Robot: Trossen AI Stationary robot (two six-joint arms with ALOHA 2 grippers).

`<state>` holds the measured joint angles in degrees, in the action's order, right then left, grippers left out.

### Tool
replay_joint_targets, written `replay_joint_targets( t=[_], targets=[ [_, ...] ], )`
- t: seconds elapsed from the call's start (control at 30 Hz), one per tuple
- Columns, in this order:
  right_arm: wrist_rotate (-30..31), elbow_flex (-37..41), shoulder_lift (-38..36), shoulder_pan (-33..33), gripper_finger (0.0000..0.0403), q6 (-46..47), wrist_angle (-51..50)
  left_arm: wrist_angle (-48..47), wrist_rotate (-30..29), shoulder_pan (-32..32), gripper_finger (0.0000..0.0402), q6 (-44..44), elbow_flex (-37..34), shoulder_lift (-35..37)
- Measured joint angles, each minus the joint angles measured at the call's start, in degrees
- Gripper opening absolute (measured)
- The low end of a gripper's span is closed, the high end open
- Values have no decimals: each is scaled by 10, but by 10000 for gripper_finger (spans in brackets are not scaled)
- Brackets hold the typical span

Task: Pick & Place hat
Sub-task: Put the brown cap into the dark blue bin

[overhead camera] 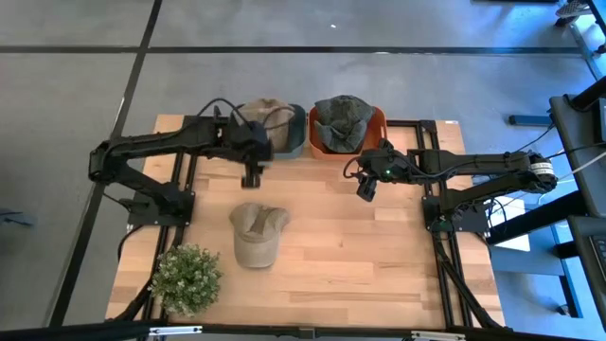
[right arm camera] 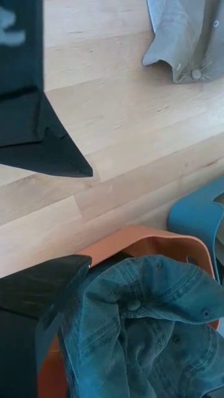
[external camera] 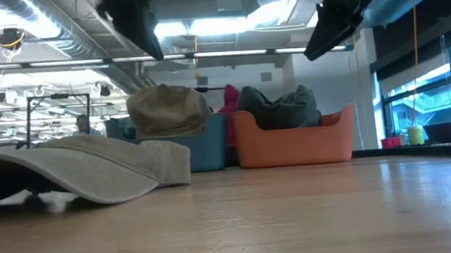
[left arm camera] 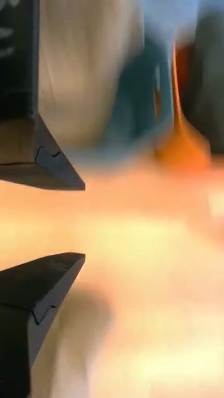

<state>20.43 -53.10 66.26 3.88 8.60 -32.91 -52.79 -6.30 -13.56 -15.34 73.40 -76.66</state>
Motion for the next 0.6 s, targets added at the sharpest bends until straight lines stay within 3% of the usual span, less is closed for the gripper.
replay_joint_targets(
  t=[0.13,0.4,0.6],
  targets=[
    [0,0,0,0,217,-1,0,24,117,40,165,43,-44,0],
    [0,0,0,0,217,1,0,132,109,100,168,130,-198,-1],
    [1,0,0,0,217,1,11,268,107,112,168,173,-300,-1]
  ],
)
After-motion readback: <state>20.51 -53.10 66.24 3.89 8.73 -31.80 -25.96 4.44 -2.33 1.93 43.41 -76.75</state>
